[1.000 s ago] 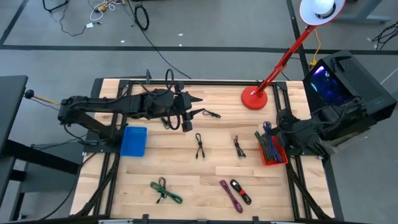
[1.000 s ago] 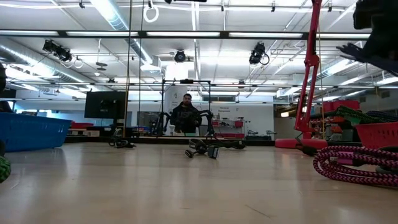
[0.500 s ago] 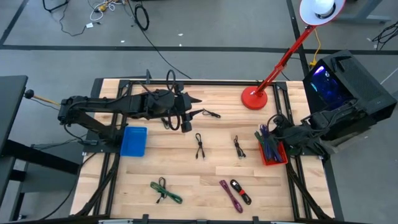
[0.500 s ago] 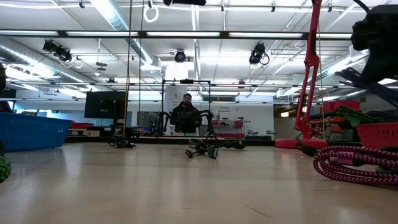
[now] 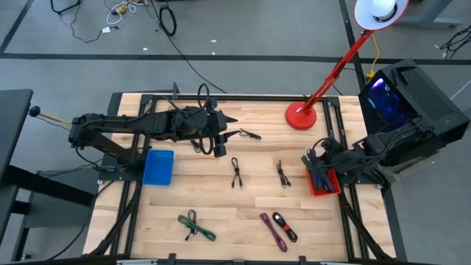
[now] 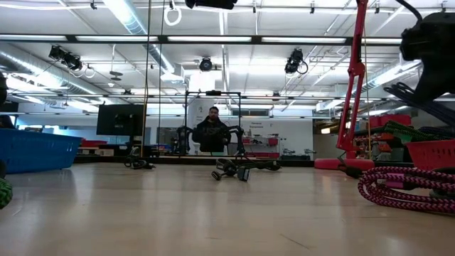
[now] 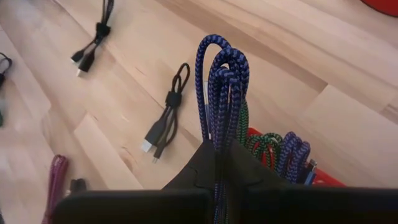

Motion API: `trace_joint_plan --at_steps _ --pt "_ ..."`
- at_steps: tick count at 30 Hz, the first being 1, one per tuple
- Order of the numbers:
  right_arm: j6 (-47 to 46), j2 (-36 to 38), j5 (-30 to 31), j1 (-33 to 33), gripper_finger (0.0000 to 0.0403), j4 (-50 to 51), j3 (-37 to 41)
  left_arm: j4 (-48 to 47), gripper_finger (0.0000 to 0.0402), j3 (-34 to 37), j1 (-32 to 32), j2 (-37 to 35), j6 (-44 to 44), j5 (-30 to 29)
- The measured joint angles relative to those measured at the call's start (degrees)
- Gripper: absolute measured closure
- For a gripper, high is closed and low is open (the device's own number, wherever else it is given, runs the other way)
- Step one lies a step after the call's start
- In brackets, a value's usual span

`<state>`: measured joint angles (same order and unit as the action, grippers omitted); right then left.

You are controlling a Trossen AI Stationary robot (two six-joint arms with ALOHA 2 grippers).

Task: Pick & Place USB Port
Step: Put the black and violet charger cable into the red basket

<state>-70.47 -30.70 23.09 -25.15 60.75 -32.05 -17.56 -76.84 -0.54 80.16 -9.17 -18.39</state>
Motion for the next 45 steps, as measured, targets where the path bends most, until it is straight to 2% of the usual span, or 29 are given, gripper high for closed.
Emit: trace_joint_plan --at_steps 25,35,45 --pt "0.76 -12.98 -1.68 0.01 0.0393 -0.81 0.00 -0.83 0.0230 0.00 0.00 0.04 1.02 0.42" --pt "2.04 -15.29 -1.51 0.02 0.0351 -1.72 0.00 -1.22 0.0230 0.00 -0.04 0.04 1.01 0.42" --pt "3.81 -9.55 -2.82 0.02 0.0260 -1.55 -0.05 -1.13 0.0230 0.00 -0.04 0.04 1.01 0.42"
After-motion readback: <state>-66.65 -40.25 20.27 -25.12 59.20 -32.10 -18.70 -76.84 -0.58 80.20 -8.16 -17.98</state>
